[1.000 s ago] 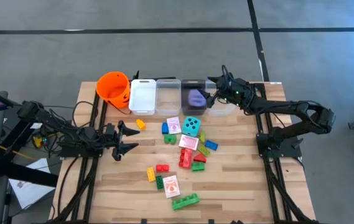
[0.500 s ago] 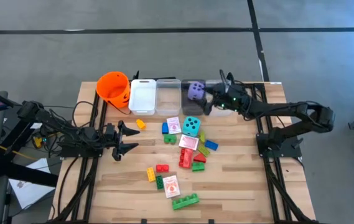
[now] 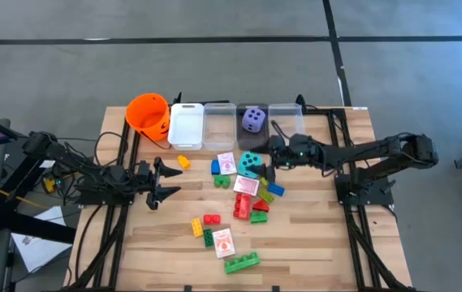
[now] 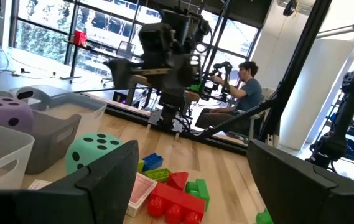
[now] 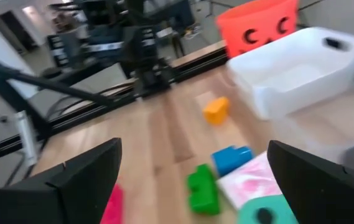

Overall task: Pick & Place Toys
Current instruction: Put the blue die into the black bin

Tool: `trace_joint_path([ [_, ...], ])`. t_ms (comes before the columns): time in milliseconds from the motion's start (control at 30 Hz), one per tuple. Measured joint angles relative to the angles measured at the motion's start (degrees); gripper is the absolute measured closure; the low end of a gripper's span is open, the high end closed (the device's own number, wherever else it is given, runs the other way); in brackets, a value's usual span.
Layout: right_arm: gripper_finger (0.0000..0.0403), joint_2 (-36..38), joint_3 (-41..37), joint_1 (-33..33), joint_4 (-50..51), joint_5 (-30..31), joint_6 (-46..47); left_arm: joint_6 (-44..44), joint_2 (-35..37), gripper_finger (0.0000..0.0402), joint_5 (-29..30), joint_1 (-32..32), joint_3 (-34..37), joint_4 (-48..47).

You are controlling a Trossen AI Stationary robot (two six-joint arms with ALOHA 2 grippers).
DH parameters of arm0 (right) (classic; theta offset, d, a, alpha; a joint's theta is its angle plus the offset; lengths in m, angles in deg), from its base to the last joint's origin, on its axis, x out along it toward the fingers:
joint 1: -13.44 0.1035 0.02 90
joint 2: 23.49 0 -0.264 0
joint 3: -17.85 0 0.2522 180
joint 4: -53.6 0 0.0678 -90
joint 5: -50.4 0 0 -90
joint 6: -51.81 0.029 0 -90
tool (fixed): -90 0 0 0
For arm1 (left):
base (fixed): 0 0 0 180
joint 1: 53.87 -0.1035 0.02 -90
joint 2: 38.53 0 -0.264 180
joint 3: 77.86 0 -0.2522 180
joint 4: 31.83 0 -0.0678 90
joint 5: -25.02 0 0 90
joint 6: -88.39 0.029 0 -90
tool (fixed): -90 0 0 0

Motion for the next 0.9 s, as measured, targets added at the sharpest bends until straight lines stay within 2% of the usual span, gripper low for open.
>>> trace_joint_path([
  [267,0.001,0.0,0.0,6.3,-0.9,0.9,0.8,0.0,0.0,0.0108,0.0,0.0,0.0,0.0],
  [500,0.001,0.0,0.0,10.2,-1.2,8.2,-1.5,0.0,0.0,0.0108,0.0,0.0,0.0,0.0],
  [767,0.001,0.0,0.0,14.4,-1.8,17.8,-8.7,0.0,0.0,0.0108,0.0,0.0,0.0,0.0],
  [900,0.001,0.0,0.0,14.6,-4.8,18.6,-11.4,0.0,0.0,0.0108,0.0,0.0,0.0,0.0],
])
